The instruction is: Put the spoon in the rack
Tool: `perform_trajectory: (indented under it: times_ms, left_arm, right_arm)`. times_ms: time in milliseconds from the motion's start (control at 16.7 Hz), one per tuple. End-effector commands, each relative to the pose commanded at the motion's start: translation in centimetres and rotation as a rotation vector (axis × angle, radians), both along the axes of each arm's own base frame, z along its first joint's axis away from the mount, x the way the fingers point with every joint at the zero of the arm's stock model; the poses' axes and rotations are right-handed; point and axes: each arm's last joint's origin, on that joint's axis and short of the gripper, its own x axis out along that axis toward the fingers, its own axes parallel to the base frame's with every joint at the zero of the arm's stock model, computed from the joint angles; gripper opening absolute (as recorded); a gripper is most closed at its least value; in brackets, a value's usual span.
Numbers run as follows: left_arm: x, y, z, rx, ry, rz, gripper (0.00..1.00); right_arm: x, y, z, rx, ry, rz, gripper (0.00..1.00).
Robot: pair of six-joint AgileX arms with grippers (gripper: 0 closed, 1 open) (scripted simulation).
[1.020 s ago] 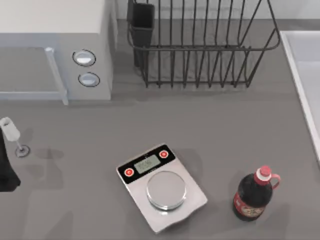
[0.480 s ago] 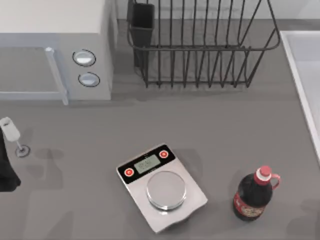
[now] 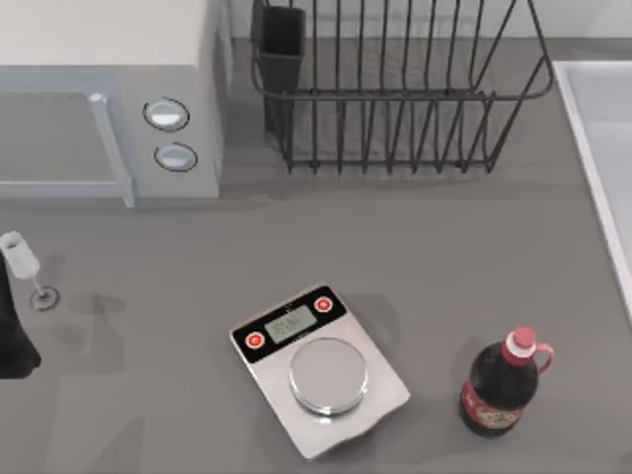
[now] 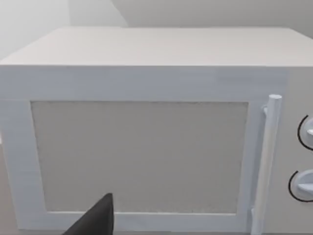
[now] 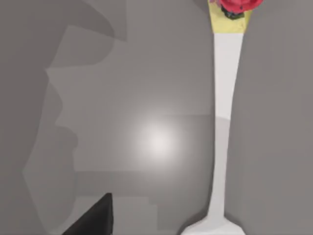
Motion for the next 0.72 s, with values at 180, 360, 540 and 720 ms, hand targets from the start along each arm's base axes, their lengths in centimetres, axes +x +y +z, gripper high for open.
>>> perform_trajectory:
  times_ms: [180, 360, 540, 720]
  left_arm:
    - [0.0, 0.0, 0.0, 0.0, 0.0, 0.0, 1.0]
    - [0.0, 0.0, 0.0, 0.0, 0.0, 0.0, 1.0]
    - [0.0, 0.0, 0.0, 0.0, 0.0, 0.0, 1.0]
    - [0.0, 0.0, 0.0, 0.0, 0.0, 0.0, 1.0]
  right_arm:
    - [0.0, 0.1, 0.0, -0.002, -0.002, 0.003, 1.0]
    - [0.1, 0.0, -1.0, 0.002, 0.003, 0.001, 1.0]
    - [0.4, -0.2, -3.9, 0.0, -0.001, 0.0, 1.0]
    - [0.5, -0.2, -7.3, -0.007, -0.01, 0.0, 1.0]
